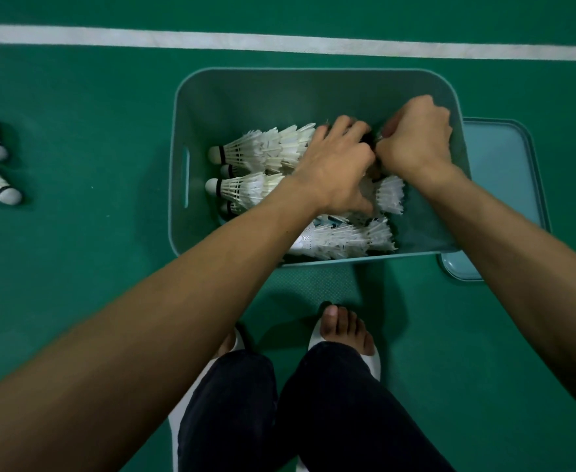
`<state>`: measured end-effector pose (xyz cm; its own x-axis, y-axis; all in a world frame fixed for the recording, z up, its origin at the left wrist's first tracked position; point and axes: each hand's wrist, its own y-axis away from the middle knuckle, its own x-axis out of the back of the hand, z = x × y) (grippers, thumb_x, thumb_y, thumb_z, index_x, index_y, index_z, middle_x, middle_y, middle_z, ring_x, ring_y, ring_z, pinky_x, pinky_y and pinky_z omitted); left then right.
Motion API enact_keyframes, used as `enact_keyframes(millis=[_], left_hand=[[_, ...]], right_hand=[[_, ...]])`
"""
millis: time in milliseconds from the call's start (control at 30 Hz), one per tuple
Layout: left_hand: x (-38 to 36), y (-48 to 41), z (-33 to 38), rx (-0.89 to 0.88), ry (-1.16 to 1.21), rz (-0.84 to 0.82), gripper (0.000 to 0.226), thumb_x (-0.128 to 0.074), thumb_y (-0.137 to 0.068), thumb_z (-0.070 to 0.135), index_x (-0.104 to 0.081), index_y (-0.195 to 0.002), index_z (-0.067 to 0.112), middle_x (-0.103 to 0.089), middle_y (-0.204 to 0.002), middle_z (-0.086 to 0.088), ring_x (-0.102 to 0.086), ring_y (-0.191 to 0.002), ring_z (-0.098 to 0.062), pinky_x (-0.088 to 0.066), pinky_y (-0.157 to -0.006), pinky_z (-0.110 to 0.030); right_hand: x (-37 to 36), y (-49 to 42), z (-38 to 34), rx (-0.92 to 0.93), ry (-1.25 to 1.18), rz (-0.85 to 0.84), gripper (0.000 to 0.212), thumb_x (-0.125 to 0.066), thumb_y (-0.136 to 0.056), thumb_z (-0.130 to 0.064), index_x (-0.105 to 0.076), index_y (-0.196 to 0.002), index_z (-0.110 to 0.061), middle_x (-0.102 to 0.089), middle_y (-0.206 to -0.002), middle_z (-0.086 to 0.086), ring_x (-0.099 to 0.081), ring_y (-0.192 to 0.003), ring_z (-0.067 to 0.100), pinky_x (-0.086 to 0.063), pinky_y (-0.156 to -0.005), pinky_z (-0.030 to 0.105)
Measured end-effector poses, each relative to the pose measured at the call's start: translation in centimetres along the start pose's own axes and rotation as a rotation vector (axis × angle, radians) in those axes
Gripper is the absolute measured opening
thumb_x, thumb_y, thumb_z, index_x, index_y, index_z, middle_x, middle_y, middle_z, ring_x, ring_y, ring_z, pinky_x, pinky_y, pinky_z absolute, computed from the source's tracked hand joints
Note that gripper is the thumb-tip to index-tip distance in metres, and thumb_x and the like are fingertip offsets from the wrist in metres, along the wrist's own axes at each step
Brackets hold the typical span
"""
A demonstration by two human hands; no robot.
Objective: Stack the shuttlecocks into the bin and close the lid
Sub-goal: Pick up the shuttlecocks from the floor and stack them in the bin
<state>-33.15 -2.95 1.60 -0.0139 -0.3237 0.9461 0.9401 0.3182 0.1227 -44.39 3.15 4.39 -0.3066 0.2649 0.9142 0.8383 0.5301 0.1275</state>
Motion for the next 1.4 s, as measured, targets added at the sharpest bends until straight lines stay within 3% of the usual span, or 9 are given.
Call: enact_keyframes(millis=[267,400,500,600,733,867,1067,1167,1400], left_hand=[[2.0,1.8,-1.6,0.054,0.086,0.070,0.053,-0.086,-0.072,0.047,-0.073,-0.122,0.037,-0.045,-0.153,-0.006,-0.034,-0.143,-0.027,-0.031,-0.110,-0.044],[3.4,3.0,-1.5,0.087,0.145,0.106,0.055,-0.085,-0.071,0.058,-0.074,-0.121,0.036,-0.047,-0.151,-0.004,-0.035,-0.143,-0.024,-0.032,-0.110,-0.044],[4.4,4.8,-1.9,0.166,0.237,0.138,0.051,-0.087,-0.072,0.053,-0.072,-0.117,0.035,-0.052,-0.141,0.001,-0.041,-0.135,-0.020,-0.037,-0.112,-0.046],[4.6,7.0,-3.2,0.299,0.253,0.147,0.045,-0.090,-0.073,0.040,-0.069,-0.111,0.029,-0.056,-0.119,0.004,-0.053,-0.110,-0.017,-0.044,-0.094,-0.036],[4.0,8.9,-4.7,0.388,0.088,0.064,0.039,-0.087,-0.074,0.025,-0.067,-0.107,0.026,-0.059,-0.112,-0.001,-0.060,-0.101,-0.027,-0.043,-0.076,-0.036],[3.0,8.7,-5.1,0.421,-0.026,0.003,0.042,-0.078,-0.077,0.015,-0.064,-0.117,0.022,-0.058,-0.114,-0.009,-0.063,-0.099,-0.037,-0.051,-0.080,-0.045],[1.9,8.0,-5.7,0.431,-0.124,-0.058,0.040,-0.071,-0.083,0.012,-0.066,-0.122,0.021,-0.069,-0.114,-0.010,-0.067,-0.103,-0.036,-0.045,-0.074,-0.040],[1.7,7.8,-6.1,0.441,-0.147,-0.028,0.043,-0.080,-0.080,0.021,-0.067,-0.121,0.021,-0.070,-0.113,-0.011,-0.068,-0.101,-0.038,-0.049,-0.075,-0.041],[1.4,7.4,-6.4,0.464,-0.100,0.008,0.045,-0.077,-0.079,0.020,-0.067,-0.123,0.019,-0.069,-0.116,-0.012,-0.067,-0.103,-0.039,-0.053,-0.080,-0.043]], right_hand=[[-0.4,0.1,0.4,0.008,-0.113,-0.010,0.024,-0.064,-0.082,-0.005,-0.081,-0.097,-0.010,-0.077,-0.103,0.015,-0.071,-0.102,0.028,-0.052,-0.087,0.024],[0.0,0.5,0.8,0.129,0.049,0.000,0.019,-0.070,-0.079,-0.008,-0.080,-0.092,-0.016,-0.076,-0.096,0.017,-0.071,-0.094,0.035,-0.059,-0.089,0.035],[1.5,1.5,1.5,0.201,0.184,0.099,0.016,-0.068,-0.078,-0.011,-0.078,-0.091,-0.011,-0.075,-0.089,0.019,-0.070,-0.086,0.041,-0.061,-0.083,0.045],[3.0,3.2,1.9,0.244,0.248,0.130,0.019,-0.073,-0.079,-0.023,-0.075,-0.091,-0.009,-0.073,-0.086,0.019,-0.069,-0.083,0.041,-0.060,-0.079,0.045],[2.6,4.9,1.6,0.256,0.498,-0.136,0.029,-0.082,-0.075,-0.029,-0.073,-0.098,-0.013,-0.058,-0.084,0.016,-0.063,-0.084,0.038,-0.051,-0.074,0.039],[0.8,4.8,1.6,0.314,0.671,-0.223,0.029,-0.076,-0.079,-0.014,-0.069,-0.106,-0.009,-0.052,-0.085,0.013,-0.066,-0.090,0.039,-0.045,-0.070,0.038],[0.6,3.8,1.5,0.413,0.738,-0.319,0.035,-0.082,-0.076,-0.021,-0.071,-0.108,-0.012,-0.068,-0.100,0.016,-0.067,-0.090,0.036,-0.052,-0.074,0.039],[1.1,3.6,1.2,0.443,0.684,-0.273,0.039,-0.086,-0.073,-0.026,-0.074,-0.107,-0.013,-0.069,-0.099,0.019,-0.067,-0.088,0.039,-0.055,-0.076,0.043],[0.9,3.0,1.6,0.495,0.622,-0.155,0.034,-0.088,-0.073,-0.028,-0.077,-0.101,-0.013,-0.069,-0.095,0.023,-0.066,-0.087,0.043,-0.056,-0.078,0.046]])
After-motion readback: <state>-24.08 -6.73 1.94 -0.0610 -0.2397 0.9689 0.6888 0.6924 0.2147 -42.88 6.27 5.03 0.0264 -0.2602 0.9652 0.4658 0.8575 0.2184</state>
